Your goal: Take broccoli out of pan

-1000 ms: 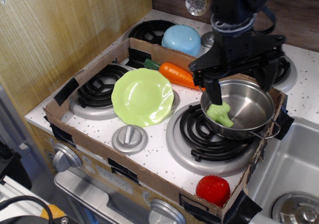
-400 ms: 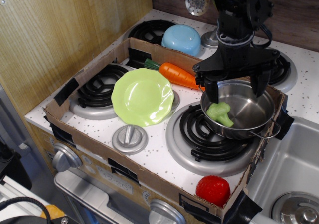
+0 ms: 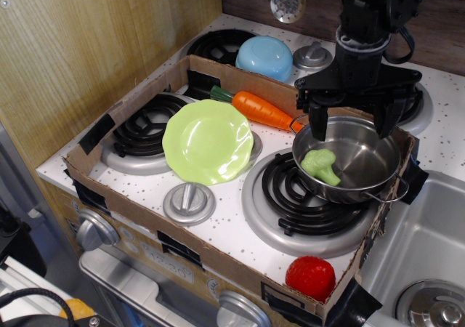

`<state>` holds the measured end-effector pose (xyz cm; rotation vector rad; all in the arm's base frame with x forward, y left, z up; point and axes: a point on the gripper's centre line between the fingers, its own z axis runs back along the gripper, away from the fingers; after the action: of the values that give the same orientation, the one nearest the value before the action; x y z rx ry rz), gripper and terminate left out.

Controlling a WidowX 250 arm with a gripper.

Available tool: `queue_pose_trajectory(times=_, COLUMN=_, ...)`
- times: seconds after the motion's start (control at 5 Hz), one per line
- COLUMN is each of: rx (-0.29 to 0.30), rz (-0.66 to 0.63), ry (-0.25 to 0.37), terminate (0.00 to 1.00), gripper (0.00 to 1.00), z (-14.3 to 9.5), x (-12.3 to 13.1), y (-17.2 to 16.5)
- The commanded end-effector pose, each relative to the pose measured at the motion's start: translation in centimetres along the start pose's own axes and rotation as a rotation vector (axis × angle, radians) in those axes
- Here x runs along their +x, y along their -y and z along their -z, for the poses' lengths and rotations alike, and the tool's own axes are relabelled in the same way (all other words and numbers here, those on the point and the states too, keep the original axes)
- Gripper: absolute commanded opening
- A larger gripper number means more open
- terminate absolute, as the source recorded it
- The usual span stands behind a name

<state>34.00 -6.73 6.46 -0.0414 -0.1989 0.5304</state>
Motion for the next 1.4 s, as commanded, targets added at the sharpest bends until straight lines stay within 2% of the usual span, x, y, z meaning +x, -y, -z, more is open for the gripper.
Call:
queue_pose_trajectory(times=0.0, rx=-0.001, rz=0.004, ry=0.007, terminate=0.00, gripper=1.00, z=-0.5, x=0.2, y=-0.4)
queue_pose_trajectory(times=0.4, rx=0.032, rz=-0.011, ry=0.015, terminate=0.00, gripper=1.00, z=-0.4, x=-0.7, y=-1.9)
queue_pose_trajectory(times=0.8, rx=-0.020, rz=-0.016, ry=-0.019, terminate=0.00, gripper=1.00, z=1.1, x=-1.6, y=-2.0)
queue_pose_trajectory(times=1.2, rx=-0.073, rz=0.007, ry=-0.038, terminate=0.00, gripper=1.00, z=2.0, x=-1.4, y=-1.3)
